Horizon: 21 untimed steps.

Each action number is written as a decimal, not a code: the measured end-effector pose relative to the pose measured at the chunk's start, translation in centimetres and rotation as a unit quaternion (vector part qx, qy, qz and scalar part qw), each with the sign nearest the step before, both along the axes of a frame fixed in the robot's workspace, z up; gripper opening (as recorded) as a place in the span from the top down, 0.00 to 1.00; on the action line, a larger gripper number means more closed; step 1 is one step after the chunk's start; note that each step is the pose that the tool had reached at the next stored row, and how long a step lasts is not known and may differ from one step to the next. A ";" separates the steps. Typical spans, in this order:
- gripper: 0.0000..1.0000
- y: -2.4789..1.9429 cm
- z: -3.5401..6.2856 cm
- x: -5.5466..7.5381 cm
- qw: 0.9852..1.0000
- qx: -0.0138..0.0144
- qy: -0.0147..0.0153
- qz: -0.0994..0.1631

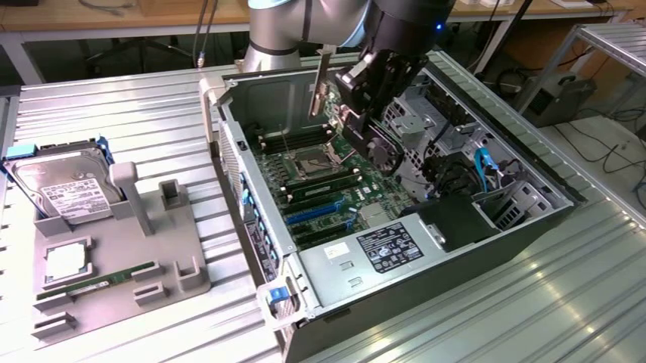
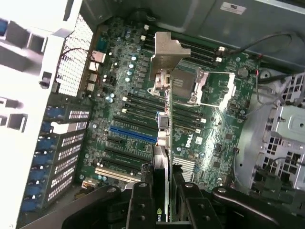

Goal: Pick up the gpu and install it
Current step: 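Insert the gpu into the slot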

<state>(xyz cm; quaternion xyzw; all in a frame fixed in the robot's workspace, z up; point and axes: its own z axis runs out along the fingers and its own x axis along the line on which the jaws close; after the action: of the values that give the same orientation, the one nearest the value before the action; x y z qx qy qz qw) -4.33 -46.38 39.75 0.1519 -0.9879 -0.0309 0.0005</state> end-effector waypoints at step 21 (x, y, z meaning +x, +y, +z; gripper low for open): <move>0.74 0.00 -0.29 0.0 0.967 0.000 -0.009 0.255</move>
<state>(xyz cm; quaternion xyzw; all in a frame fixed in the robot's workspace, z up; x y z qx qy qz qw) -4.33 -46.37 39.46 0.3993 -0.9164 -0.0279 -0.0002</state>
